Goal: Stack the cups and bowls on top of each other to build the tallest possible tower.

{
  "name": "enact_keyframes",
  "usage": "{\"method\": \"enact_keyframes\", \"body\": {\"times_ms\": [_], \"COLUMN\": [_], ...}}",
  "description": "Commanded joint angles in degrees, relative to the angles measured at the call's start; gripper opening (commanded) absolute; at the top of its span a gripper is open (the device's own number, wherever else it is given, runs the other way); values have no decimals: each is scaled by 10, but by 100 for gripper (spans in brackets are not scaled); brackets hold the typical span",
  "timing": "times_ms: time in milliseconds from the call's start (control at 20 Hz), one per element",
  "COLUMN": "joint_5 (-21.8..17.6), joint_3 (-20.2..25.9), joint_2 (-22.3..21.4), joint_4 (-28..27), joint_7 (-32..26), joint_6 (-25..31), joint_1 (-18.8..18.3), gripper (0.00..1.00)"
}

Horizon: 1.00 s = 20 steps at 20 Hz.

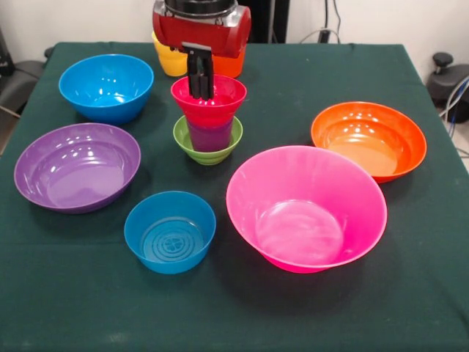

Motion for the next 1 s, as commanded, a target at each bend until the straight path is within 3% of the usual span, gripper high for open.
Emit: {"method": "enact_keyframes", "body": {"times_ms": [50, 400, 1000], "joint_5": [-65, -59, -32], "joint_3": [-12, -26, -38], "joint_2": [48, 57, 19], "joint_4": [19, 15, 54], "joint_7": [-30, -11, -4], "joint_6": [-41, -51, -50], "joint_1": [20, 39, 45], "gripper": [0, 0, 0]}}
